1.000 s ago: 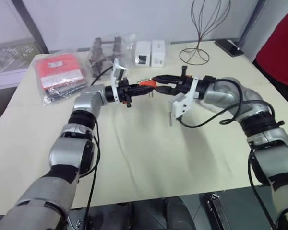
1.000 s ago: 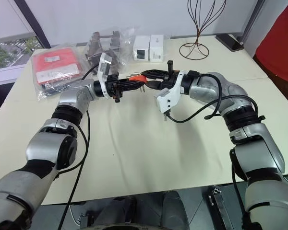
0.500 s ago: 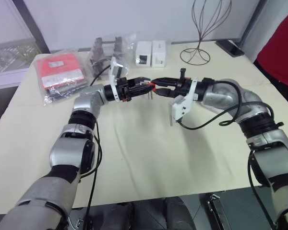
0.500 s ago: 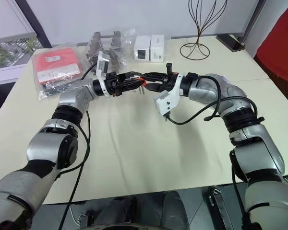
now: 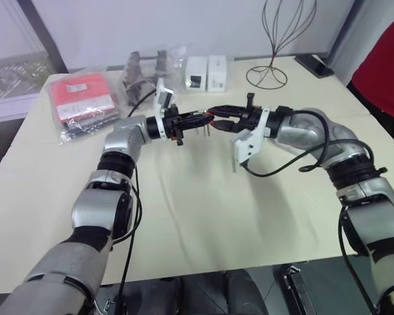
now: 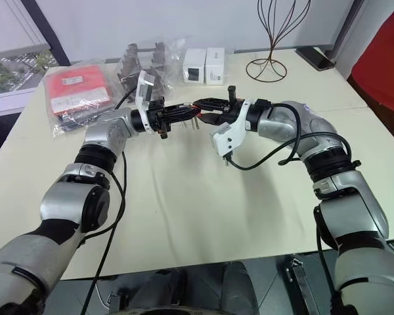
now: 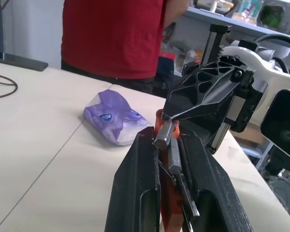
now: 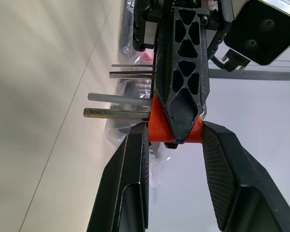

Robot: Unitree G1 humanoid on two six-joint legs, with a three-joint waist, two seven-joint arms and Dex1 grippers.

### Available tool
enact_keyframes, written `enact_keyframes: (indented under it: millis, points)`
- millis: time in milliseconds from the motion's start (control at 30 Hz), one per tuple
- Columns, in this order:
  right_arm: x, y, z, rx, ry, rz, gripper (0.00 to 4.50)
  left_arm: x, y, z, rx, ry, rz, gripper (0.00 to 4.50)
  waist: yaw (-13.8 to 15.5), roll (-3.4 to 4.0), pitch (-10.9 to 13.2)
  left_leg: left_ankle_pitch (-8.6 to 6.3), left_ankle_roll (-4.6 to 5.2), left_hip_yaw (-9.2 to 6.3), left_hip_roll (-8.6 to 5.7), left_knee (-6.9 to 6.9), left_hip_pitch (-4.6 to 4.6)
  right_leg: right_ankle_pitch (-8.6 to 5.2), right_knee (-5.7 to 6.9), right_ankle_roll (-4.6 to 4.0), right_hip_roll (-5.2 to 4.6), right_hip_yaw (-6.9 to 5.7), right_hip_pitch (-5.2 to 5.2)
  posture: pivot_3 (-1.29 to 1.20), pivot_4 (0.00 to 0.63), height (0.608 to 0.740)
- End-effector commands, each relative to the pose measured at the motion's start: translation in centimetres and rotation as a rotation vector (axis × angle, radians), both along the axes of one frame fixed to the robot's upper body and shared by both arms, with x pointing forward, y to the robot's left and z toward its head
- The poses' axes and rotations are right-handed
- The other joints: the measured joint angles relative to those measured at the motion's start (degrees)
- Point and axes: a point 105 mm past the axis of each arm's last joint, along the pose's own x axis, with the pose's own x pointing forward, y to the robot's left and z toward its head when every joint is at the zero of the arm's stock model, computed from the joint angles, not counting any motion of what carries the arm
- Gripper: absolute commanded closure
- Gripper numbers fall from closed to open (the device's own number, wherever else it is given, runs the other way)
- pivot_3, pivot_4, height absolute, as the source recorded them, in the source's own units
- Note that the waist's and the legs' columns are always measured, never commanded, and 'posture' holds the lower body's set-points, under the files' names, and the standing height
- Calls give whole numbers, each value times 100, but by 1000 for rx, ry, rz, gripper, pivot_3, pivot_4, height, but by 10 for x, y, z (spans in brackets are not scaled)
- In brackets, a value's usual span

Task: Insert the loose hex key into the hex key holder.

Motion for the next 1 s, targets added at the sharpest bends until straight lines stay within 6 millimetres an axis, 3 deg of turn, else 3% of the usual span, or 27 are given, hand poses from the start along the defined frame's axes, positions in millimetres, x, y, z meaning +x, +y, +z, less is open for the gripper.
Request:
enact_keyframes:
  millis: [33,67,233,333,433,533,633,733,867,1000]
  points:
    - [-10,7,19,59,-51,51,2725,5,7,9,-18,-28,52,4500,0,0,0,0,0,0,0,0,0,0,0,0,0,0,0,0,150,740]
    - [-10,6,19,62,-51,50,2491,5,7,8,-18,-28,53,4500,-2,0,0,0,0,0,0,1,0,0,0,0,0,0,0,0,150,740]
    - [-6,1,17,75,-26,10,83,4,10,6,-11,-29,61,4500,-6,0,0,0,0,0,0,1,0,0,2,0,0,0,0,0,150,740]
    - [0,-12,9,76,22,-73,83,2,17,1,24,-51,68,4500,-1,0,0,0,0,-1,0,1,0,0,2,0,0,0,0,0,150,740]
    - [10,-28,4,197,164,-204,83,-2,23,-4,93,-115,76,4500,1,-1,0,0,0,-1,0,1,0,0,2,0,0,0,1,0,150,740]
    - [16,-47,-23,532,637,-448,83,-10,35,-7,178,-210,87,4500,4,-1,-1,0,0,-2,4,1,-1,0,3,0,0,-2,6,0,150,740]
    - [6,-46,-36,856,1034,-565,83,-20,45,-10,240,-267,88,4500,2,1,-1,-1,1,-7,10,-3,-5,1,9,-1,1,-3,6,0,150,740]
    - [-10,-44,-53,950,1284,-688,83,-33,52,-12,278,-305,90,4500,19,3,-2,-1,1,-8,9,-12,-8,1,16,-1,-1,0,1,0,150,740]
    - [-24,-39,-68,969,1412,-786,83,-47,54,-12,284,-318,103,4500,129,4,-3,-5,7,-10,4,-9,-10,1,17,-2,-5,0,5,0,150,740]
    - [-25,-35,-79,995,1465,-854,83,-55,53,-10,261,-312,142,4500,188,4,-3,-6,8,-9,0,1,-10,1,19,-2,-8,1,9,0,150,740]
